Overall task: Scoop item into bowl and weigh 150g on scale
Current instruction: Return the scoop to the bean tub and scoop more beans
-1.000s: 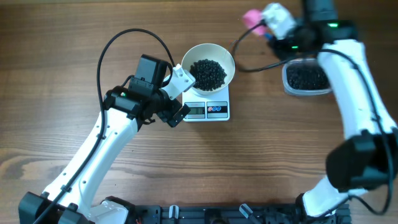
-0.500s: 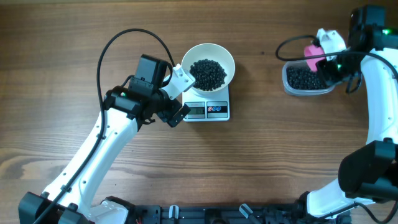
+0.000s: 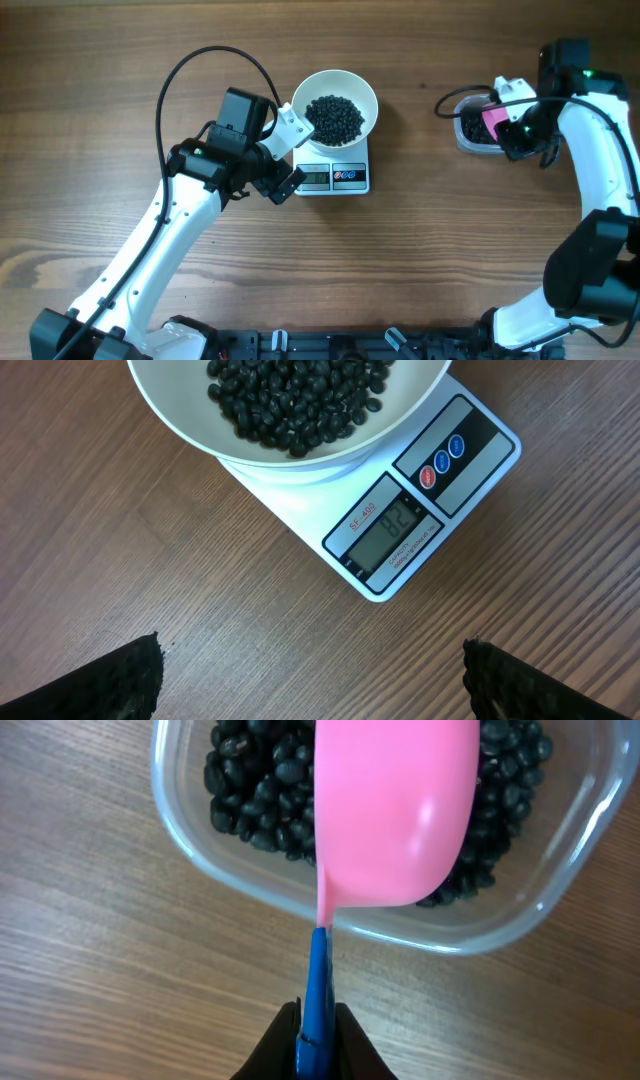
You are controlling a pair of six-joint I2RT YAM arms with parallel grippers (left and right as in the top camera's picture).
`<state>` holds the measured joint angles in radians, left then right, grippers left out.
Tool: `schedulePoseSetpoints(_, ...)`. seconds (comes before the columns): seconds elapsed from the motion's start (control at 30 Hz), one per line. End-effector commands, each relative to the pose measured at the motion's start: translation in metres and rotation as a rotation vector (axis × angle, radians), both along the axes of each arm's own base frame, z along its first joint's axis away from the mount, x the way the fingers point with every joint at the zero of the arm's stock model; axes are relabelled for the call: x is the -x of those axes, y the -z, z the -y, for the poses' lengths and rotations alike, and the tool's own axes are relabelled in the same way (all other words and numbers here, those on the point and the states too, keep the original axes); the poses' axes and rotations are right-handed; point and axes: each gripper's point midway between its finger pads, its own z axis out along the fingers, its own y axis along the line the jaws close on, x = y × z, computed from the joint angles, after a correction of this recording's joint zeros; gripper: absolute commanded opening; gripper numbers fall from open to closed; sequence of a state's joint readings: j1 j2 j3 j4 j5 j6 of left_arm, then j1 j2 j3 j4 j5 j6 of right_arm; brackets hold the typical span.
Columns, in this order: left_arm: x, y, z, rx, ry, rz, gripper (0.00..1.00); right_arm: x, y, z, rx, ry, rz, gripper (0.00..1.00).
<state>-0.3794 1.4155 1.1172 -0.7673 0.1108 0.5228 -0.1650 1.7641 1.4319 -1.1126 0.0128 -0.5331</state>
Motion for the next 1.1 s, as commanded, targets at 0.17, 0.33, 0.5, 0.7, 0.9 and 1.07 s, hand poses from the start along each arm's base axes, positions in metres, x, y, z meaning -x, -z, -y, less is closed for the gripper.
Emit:
schedulePoseSetpoints(0.17, 0.002, -0.002, 0.001, 0.006, 0.023, 0.005, 1.00, -0.009, 0.021, -0.001, 0.006, 0.051, 0.006, 0.04)
schedulePoseSetpoints(0.33, 0.002, -0.002, 0.001, 0.006, 0.023, 0.004, 1.00, -0.009, 0.037, -0.014, -0.004, 0.018, -0.041, 0.04)
schedulePoseSetpoints(0.5, 0.002, -0.002, 0.001, 0.006, 0.023, 0.005, 1.00, -0.011, 0.039, -0.049, -0.104, -0.044, -0.042, 0.04)
schedulePoseSetpoints(0.7, 0.002, -0.002, 0.001, 0.006, 0.023, 0.004, 1.00, 0.002, 0.038, -0.058, -0.163, -0.070, -0.091, 0.04)
schedulePoseSetpoints(0.9, 0.002, -0.002, 0.001, 0.006, 0.023, 0.004, 1.00, 0.015, 0.037, -0.054, -0.197, -0.053, -0.138, 0.04)
schedulePoseSetpoints(1.07, 0.002, -0.002, 0.001, 0.006, 0.023, 0.005, 1.00, 0.013, 0.032, -0.048, -0.327, 0.020, -0.111, 0.04)
